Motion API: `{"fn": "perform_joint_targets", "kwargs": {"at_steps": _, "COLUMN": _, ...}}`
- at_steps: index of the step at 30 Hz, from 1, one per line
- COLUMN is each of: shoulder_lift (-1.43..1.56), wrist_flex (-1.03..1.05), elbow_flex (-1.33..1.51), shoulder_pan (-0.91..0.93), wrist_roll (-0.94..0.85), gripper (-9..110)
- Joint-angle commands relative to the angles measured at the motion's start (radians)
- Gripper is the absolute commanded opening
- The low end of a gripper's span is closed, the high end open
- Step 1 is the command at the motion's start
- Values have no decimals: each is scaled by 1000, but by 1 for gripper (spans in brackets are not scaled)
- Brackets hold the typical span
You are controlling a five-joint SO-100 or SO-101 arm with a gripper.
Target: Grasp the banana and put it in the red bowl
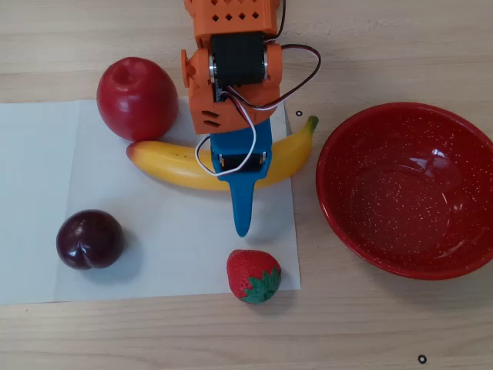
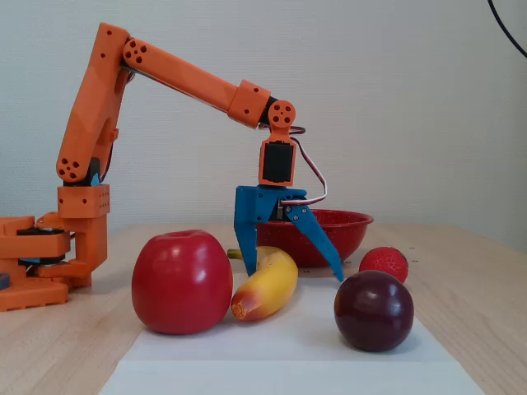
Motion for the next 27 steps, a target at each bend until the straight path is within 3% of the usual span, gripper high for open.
{"fn": "perform_joint_targets", "kwargs": {"at_steps": 1, "shoulder_lift": 57, "wrist_flex": -31, "elbow_flex": -67, "shoulder_pan": -34, "wrist_roll": 15, "gripper": 41}}
{"fn": "perform_joint_targets", "kwargs": {"at_steps": 6, "shoulder_lift": 86, "wrist_flex": -25, "elbow_flex": -55, "shoulder_pan": -43, "wrist_roll": 14, "gripper": 22}}
{"fn": "perform_joint_targets", "kwargs": {"at_steps": 10, "shoulder_lift": 121, "wrist_flex": -18, "elbow_flex": -41, "shoulder_pan": -51, "wrist_roll": 3, "gripper": 0}}
{"fn": "perform_joint_targets", "kwargs": {"at_steps": 27, "shoulder_lift": 337, "wrist_flex": 319, "elbow_flex": -207, "shoulder_pan": -67, "wrist_roll": -26, "gripper": 0}}
